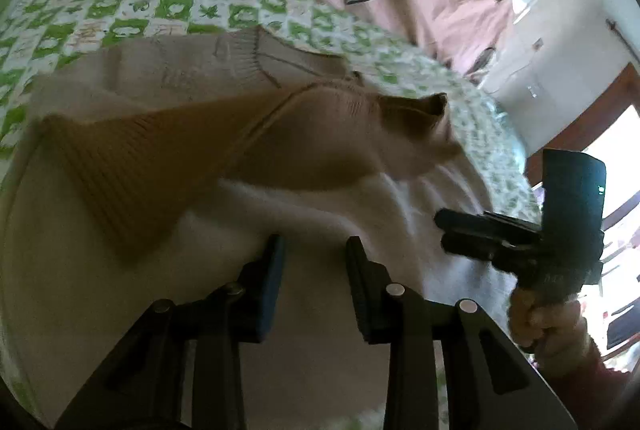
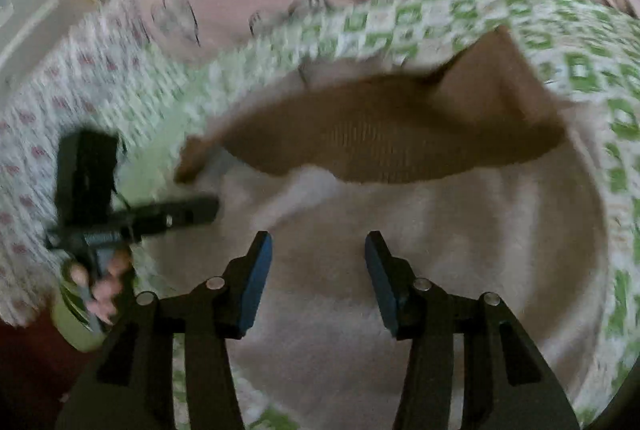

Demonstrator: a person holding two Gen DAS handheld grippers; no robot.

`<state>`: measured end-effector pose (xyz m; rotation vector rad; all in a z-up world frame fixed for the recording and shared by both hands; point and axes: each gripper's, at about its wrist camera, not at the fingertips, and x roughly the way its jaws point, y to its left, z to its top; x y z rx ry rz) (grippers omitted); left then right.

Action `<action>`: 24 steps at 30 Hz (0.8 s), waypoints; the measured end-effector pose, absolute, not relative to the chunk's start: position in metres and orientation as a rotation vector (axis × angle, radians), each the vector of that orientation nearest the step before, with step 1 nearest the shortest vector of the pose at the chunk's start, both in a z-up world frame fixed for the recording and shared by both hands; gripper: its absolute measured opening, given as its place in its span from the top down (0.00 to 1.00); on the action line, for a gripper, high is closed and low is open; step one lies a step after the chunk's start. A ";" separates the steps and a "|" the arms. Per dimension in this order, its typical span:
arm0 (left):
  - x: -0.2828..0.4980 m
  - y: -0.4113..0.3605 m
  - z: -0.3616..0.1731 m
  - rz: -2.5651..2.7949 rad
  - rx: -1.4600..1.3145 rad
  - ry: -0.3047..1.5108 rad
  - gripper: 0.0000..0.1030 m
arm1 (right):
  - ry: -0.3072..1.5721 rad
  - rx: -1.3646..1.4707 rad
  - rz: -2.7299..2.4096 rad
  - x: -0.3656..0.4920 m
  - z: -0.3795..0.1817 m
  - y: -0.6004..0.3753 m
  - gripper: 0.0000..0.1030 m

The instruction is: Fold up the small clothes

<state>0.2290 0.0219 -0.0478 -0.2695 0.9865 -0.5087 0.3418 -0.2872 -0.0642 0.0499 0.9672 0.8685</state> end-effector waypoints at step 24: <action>0.149 0.158 -0.032 -0.190 -0.639 0.852 0.65 | 0.855 0.450 0.536 0.332 -0.049 -0.393 0.64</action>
